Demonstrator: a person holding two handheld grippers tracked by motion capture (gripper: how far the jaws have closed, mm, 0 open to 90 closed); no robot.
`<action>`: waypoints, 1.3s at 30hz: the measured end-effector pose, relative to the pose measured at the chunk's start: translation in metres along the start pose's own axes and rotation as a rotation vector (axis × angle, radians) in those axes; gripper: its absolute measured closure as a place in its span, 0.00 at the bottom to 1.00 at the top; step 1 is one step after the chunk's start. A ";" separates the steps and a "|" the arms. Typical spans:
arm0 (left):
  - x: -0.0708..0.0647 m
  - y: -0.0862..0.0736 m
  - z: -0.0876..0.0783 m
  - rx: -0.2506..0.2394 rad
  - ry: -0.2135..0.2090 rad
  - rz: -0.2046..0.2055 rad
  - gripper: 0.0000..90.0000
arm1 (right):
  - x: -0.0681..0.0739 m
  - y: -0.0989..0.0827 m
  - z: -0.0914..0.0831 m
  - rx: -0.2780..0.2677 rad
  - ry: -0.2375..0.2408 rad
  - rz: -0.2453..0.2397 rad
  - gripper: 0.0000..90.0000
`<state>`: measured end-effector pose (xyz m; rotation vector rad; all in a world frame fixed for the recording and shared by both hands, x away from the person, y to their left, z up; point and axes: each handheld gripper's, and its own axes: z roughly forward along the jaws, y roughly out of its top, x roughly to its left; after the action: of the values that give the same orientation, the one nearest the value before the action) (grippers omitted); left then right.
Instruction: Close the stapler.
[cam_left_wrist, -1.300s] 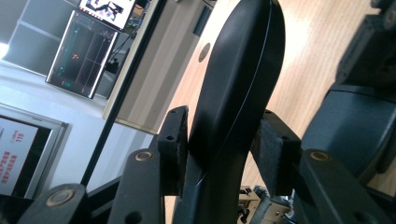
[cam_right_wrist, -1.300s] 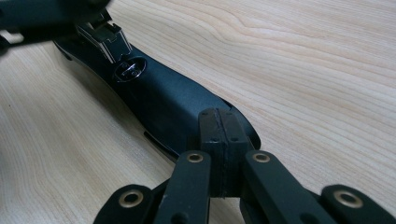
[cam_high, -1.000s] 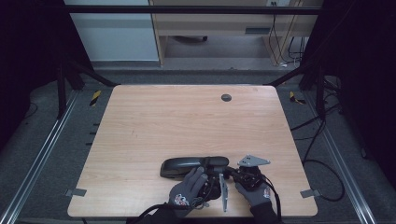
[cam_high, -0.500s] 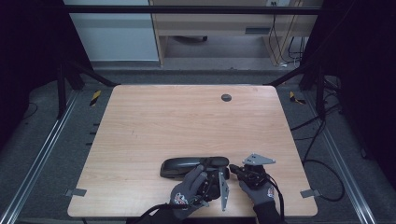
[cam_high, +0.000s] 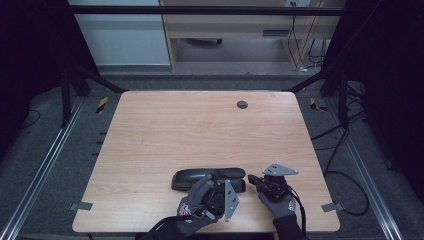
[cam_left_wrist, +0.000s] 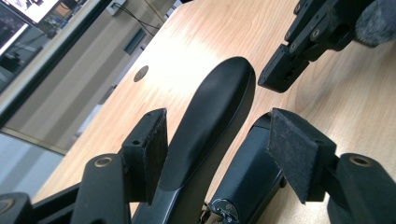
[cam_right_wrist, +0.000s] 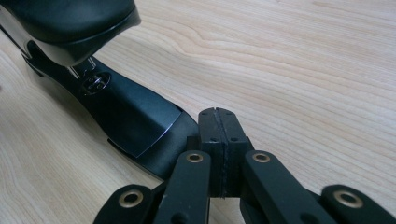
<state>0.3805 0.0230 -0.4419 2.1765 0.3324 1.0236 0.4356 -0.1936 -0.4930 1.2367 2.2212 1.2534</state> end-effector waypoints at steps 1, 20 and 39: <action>0.002 0.000 -0.002 -0.008 -0.011 -0.017 0.41 | -0.001 0.000 0.000 -0.003 0.001 -0.005 1.00; 0.054 -0.029 -0.035 -0.047 -0.031 -0.240 0.42 | -0.004 0.014 -0.015 -0.064 -0.011 -0.011 1.00; 0.096 -0.079 -0.059 0.009 0.081 -0.380 0.44 | 0.011 0.048 -0.030 -0.136 0.028 -0.036 1.00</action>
<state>0.4035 0.1561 -0.4153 1.9797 0.7563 0.8942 0.4362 -0.1894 -0.4354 1.1301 2.1279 1.3900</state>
